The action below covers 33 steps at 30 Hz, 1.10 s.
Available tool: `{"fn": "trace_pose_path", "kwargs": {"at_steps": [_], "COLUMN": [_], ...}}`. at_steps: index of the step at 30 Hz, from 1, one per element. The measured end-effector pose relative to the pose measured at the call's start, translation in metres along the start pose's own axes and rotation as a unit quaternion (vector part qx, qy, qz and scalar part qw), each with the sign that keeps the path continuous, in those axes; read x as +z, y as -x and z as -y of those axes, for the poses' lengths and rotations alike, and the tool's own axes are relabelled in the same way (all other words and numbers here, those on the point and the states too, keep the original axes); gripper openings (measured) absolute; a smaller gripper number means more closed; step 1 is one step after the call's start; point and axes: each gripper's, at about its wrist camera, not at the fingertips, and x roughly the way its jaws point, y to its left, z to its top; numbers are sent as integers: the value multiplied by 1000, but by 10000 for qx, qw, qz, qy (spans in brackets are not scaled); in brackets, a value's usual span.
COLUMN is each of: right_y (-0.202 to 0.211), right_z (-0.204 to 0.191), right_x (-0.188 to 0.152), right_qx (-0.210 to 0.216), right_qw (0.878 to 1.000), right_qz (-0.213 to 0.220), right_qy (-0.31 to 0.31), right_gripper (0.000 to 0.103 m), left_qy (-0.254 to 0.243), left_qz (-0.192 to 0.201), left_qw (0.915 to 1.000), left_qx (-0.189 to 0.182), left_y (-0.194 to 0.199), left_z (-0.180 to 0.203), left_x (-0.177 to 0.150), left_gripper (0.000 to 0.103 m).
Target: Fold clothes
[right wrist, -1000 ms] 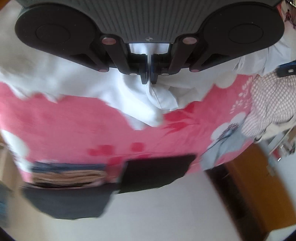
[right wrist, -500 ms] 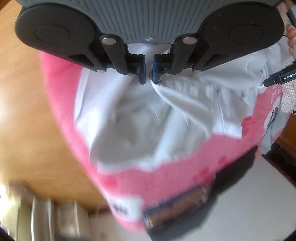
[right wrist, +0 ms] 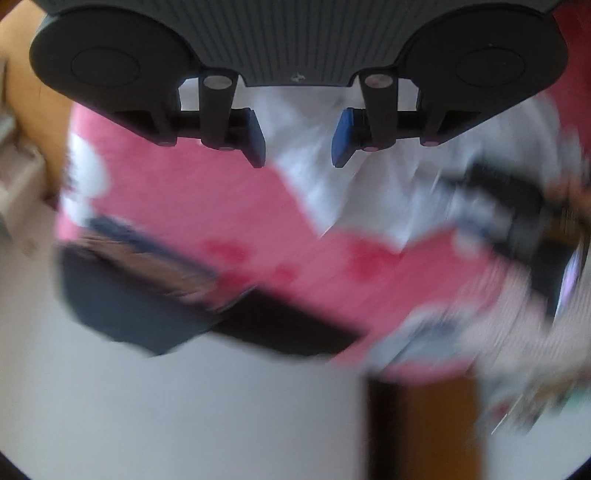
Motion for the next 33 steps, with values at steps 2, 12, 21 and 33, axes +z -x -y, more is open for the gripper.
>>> {"fn": "trace_pose_path", "kwargs": {"at_steps": [2, 12, 21, 33], "right_y": [-25, -56, -78, -102], "right_z": [-14, 44, 92, 103], "right_x": [-10, -13, -22, 11], "right_qx": [-93, -150, 266, 1174], "right_qw": [9988, 9870, 9574, 9540], "right_qz": [-296, -11, -330, -1217], "right_qy": [384, -1602, -2856, -2477], "right_gripper": [46, 13, 16, 57], "left_qy": [195, 2310, 2602, 1063], "left_qz": [33, 552, -579, -1723], "left_qw": [9998, 9704, 9612, 9777], "left_qx": [-60, -443, -709, 558], "left_y": [0, 6, -18, -48], "left_z": [-10, -93, -107, -53], "left_x": [-1, -3, 16, 63], "left_gripper": [49, 17, 59, 55]}}
